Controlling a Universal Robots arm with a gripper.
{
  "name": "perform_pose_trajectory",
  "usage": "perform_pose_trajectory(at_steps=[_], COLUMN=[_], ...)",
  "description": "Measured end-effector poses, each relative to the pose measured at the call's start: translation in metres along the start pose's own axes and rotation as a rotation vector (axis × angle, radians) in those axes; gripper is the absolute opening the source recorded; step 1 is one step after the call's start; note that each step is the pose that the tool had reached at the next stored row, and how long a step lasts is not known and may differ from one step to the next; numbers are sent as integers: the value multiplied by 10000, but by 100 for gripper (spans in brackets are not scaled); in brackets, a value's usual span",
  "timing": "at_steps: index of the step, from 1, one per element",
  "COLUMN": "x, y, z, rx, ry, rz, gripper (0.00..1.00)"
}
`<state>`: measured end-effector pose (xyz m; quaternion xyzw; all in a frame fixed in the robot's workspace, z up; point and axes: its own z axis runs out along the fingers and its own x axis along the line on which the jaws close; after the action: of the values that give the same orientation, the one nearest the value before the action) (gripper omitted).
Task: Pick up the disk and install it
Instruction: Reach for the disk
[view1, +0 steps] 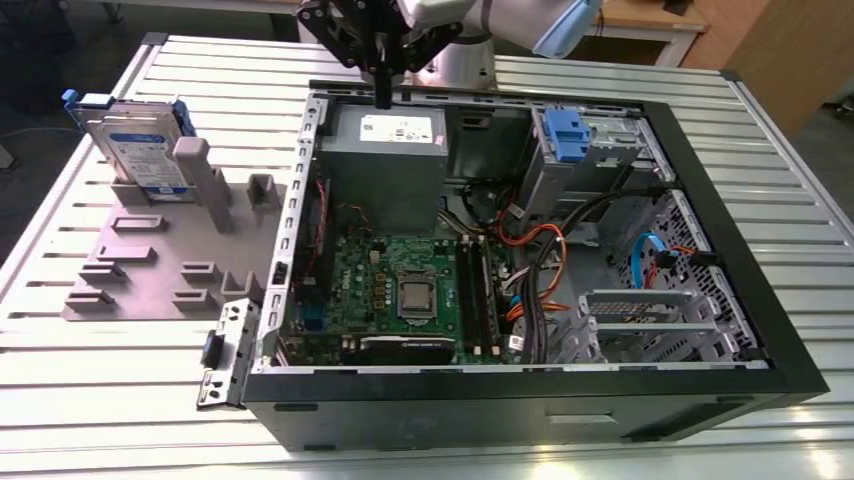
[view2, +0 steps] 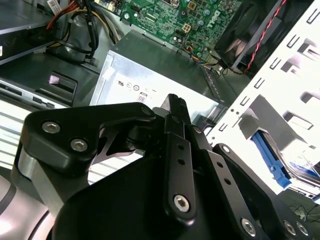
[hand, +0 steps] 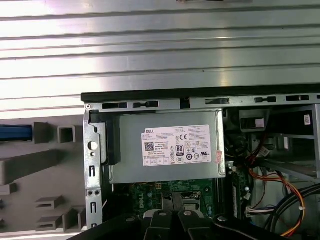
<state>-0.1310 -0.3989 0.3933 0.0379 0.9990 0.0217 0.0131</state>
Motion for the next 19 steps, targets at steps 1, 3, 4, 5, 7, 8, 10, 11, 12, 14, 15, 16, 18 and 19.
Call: perform_pose_trajectory(at_steps=[1,3,4,5,7,8,10,11,12,14,15,16,18,19], x=[5,17,23,29,41,48,59,66,71,81,86,91,104,110], y=[0,-1,-2,-2,-3,-3,-4,-5,-5,-6,-6,-7,-8,-8], z=[-1,-1,-1,-1,-1,-2,-2,-2,-2,-3,-3,-3,-3,-4], rx=[1,0,0,0,1,1,1,1,0,1,1,1,0,1], ry=[0,0,0,0,0,1,0,0,0,1,0,0,0,0], rz=[0,0,0,0,0,0,0,0,0,0,0,0,0,-1], gripper=[11,11,11,11,11,11,11,11,11,11,11,11,11,11])
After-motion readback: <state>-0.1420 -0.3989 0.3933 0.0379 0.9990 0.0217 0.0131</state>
